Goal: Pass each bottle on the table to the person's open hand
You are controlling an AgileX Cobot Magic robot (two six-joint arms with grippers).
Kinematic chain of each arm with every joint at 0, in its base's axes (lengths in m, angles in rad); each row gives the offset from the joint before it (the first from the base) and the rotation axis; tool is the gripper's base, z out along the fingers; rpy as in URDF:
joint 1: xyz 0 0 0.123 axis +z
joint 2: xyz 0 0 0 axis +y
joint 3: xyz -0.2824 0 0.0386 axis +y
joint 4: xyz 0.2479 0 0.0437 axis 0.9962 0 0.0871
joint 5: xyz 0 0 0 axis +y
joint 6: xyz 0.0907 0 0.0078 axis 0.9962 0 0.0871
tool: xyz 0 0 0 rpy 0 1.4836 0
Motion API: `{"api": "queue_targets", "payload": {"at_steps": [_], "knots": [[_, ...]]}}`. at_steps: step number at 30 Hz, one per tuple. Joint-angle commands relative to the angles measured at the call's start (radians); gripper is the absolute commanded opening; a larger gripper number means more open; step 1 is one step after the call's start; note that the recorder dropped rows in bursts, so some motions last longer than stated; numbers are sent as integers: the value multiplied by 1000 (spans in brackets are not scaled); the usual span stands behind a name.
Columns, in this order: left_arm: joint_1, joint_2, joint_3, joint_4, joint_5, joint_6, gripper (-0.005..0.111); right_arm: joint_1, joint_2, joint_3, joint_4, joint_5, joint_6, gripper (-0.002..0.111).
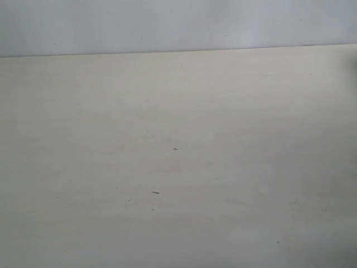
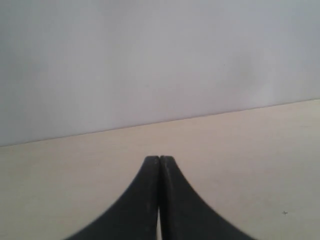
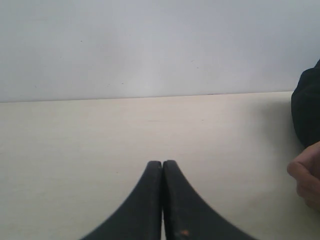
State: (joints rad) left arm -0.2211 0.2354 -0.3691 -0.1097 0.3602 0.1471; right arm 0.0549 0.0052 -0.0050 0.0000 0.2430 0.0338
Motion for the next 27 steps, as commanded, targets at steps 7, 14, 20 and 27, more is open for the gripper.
{"api": "queue_targets", "payload": {"at_steps": [7, 14, 20, 27], "knots": [[1, -51, 212, 6, -200, 42, 0, 3, -5, 5, -7, -6, -4, 0], [1, -104, 276, 6, -214, 42, 0, 3, -5, 5, -7, -6, -4, 0], [95, -194, 360, 6, -211, 42, 0, 3, -5, 5, -7, -6, -6, 0], [111, -235, 369, 6, -92, 40, 0, 3, -5, 5, -7, -6, -7, 0]]}}
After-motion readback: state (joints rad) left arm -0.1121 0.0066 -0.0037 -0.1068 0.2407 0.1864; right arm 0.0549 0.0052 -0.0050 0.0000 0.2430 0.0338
